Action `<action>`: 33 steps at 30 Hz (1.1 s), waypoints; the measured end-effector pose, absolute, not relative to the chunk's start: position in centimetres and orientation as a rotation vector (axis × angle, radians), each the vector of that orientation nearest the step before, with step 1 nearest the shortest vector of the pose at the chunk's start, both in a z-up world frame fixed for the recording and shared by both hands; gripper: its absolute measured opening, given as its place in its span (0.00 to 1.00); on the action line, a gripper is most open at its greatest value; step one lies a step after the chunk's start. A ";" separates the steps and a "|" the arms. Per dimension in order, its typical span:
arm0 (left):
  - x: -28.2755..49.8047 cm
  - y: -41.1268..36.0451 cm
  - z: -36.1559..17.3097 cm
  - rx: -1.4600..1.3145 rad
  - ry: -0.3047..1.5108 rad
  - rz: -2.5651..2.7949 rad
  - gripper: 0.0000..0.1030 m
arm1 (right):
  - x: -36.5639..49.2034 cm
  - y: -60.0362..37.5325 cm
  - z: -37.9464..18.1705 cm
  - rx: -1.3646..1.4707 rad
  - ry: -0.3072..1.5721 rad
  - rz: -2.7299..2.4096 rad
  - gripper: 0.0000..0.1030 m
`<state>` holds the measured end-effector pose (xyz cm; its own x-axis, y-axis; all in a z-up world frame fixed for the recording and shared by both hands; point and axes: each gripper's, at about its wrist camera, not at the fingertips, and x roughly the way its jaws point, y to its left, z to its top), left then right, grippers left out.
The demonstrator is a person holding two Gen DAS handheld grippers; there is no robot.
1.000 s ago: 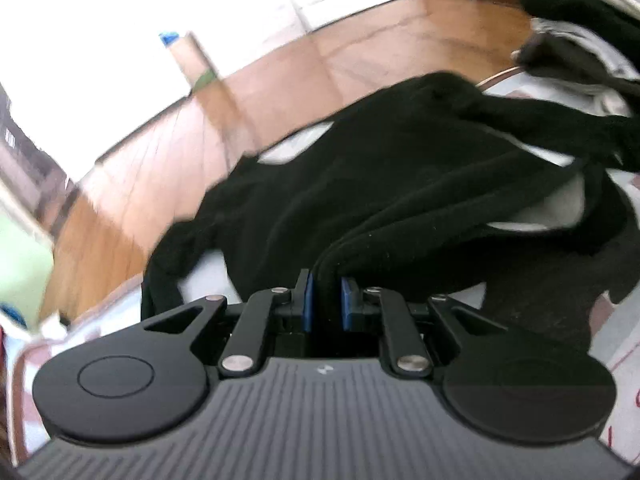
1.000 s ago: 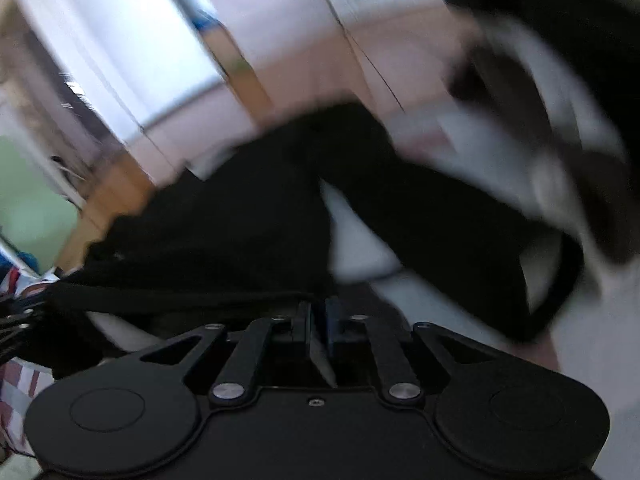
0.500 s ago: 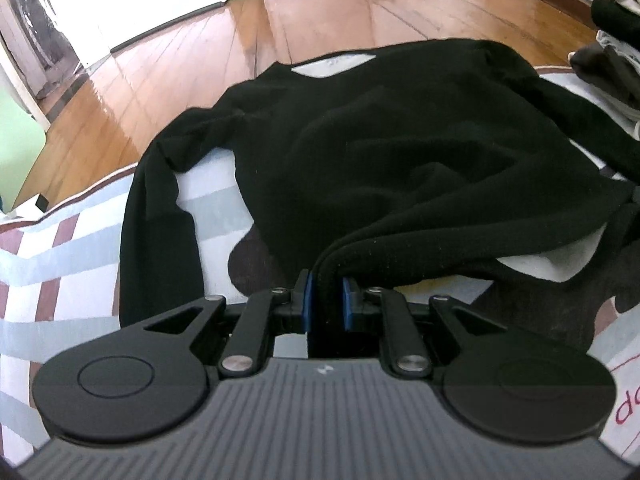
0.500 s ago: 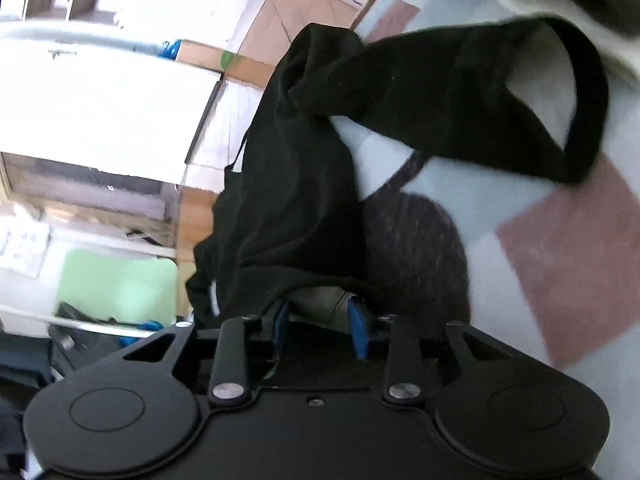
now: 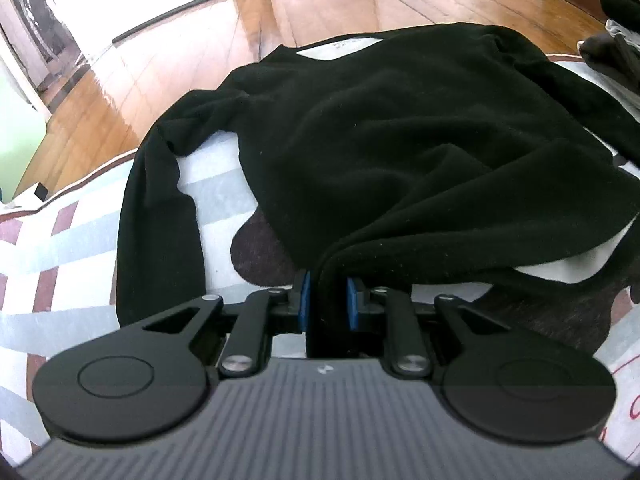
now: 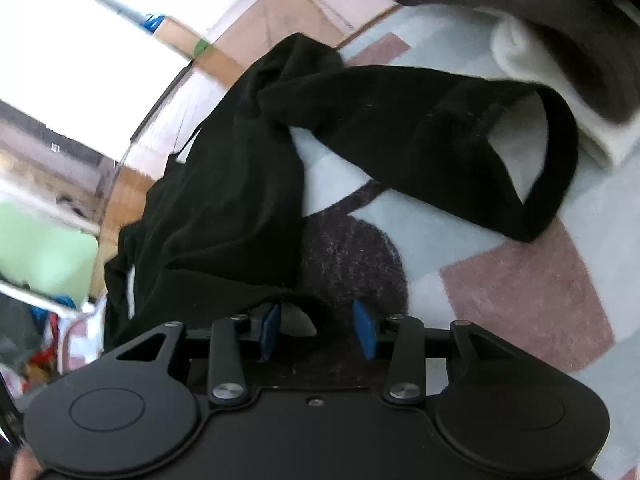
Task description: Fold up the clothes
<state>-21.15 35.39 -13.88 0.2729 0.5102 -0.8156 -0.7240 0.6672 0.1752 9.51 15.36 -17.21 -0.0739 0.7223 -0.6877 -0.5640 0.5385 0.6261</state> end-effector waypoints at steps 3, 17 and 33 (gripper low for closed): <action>-21.3 35.6 -13.8 -0.267 0.984 0.844 0.19 | 9.1 15.3 -17.4 0.133 1.214 1.105 0.45; -22.4 32.3 -9.1 -0.254 0.920 0.723 0.12 | 5.8 11.8 -8.9 0.007 0.684 1.160 0.04; -23.3 28.6 -14.5 -0.252 1.202 0.554 0.51 | 6.0 8.9 -11.5 -0.238 1.020 0.850 0.03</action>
<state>-23.33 28.58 -14.45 0.2490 0.2713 -0.9297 -0.5310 0.8410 0.1033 6.01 8.94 -11.50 0.2437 0.5110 -0.8243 -0.7187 0.6658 0.2003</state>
